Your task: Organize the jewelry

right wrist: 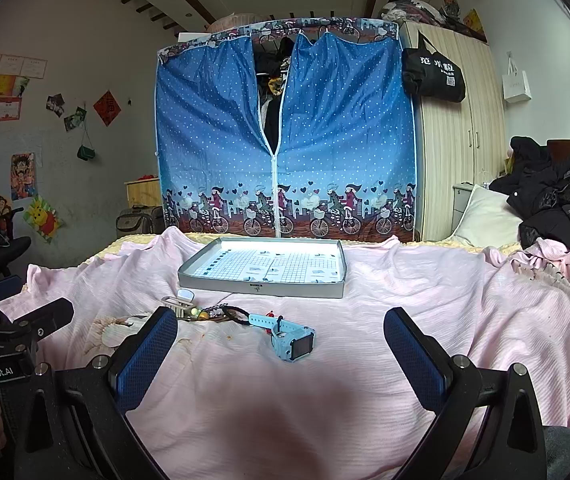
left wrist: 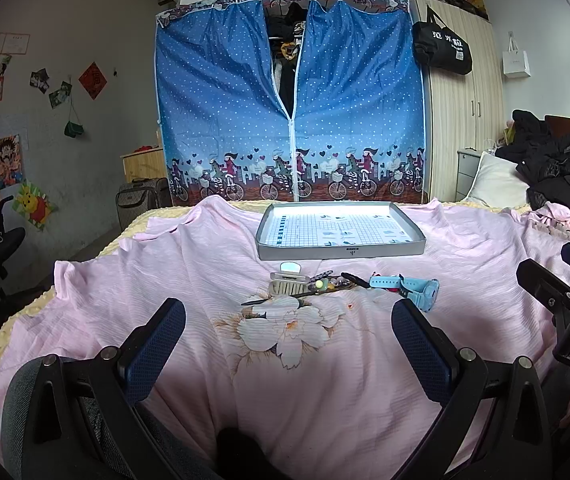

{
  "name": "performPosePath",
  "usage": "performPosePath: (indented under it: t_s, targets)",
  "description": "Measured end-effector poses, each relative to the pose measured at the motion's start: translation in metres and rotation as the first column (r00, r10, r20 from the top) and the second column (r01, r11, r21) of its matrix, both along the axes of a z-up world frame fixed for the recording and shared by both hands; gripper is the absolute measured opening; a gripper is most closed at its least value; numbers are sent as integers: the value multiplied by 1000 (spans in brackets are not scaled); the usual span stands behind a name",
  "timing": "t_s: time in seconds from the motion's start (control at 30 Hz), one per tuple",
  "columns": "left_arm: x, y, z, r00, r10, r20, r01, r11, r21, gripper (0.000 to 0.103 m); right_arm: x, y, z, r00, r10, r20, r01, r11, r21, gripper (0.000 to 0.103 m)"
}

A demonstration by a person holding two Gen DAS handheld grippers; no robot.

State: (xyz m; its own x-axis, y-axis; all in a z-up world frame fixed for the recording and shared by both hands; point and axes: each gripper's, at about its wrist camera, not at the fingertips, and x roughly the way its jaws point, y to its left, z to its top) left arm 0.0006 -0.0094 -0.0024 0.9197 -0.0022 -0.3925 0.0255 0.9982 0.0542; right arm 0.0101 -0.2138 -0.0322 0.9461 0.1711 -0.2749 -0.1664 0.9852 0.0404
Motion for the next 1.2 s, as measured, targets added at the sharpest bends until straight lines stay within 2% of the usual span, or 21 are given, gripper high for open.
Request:
performPosePath:
  t_s: [0.8,1.07,1.2]
  targets:
    - [0,0,-2,1000,0,-1,0,1000,2,101,2,-2,0,1000,-2,-8,2,1000,9,103]
    - [5,3,-6,1000,3,-31,-2,1000,9,101,-2,-2,-2,1000,-20,-13,21,999,32,103]
    - [9,4,-10,998,9,-58,-9,1000,7,101,0,-6,-6,998,-31,-50,33,999,43,103]
